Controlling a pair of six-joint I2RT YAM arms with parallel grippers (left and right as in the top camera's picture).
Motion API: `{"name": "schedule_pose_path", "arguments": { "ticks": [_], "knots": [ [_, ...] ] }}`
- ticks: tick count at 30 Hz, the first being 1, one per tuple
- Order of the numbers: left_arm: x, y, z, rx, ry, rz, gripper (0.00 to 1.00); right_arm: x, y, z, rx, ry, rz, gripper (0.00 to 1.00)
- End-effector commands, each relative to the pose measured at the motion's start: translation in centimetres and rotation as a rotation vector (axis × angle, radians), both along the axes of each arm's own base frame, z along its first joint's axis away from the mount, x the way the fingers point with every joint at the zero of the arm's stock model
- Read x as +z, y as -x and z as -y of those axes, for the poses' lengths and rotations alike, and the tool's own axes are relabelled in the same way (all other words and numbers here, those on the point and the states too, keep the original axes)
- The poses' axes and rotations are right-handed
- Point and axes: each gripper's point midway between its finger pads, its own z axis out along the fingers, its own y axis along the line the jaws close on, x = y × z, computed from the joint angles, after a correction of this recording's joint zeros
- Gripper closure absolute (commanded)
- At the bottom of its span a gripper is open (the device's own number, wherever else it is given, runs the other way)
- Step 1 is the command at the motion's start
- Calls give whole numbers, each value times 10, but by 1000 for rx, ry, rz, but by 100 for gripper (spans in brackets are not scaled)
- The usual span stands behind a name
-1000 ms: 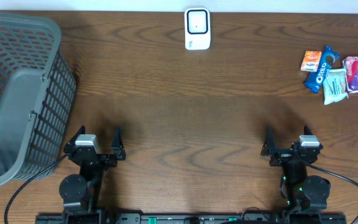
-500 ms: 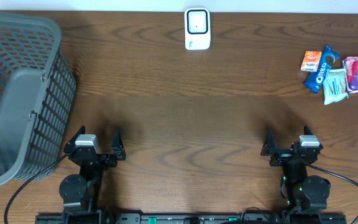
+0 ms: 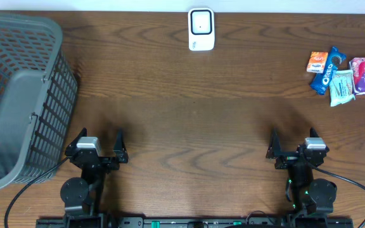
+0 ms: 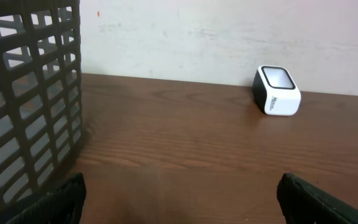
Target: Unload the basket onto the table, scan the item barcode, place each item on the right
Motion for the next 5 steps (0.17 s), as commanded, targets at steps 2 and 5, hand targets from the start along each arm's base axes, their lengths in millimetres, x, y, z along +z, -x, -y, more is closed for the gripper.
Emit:
{"name": "schedule_pose_path", "arguments": {
  "ticks": [2,5],
  "knots": [
    [-16,0,0,2,4,-39,2,-1,0,3,-13,12,1,1],
    [-16,0,0,2,4,-39,2,-1,0,3,-13,12,1,1]
  ]
}}
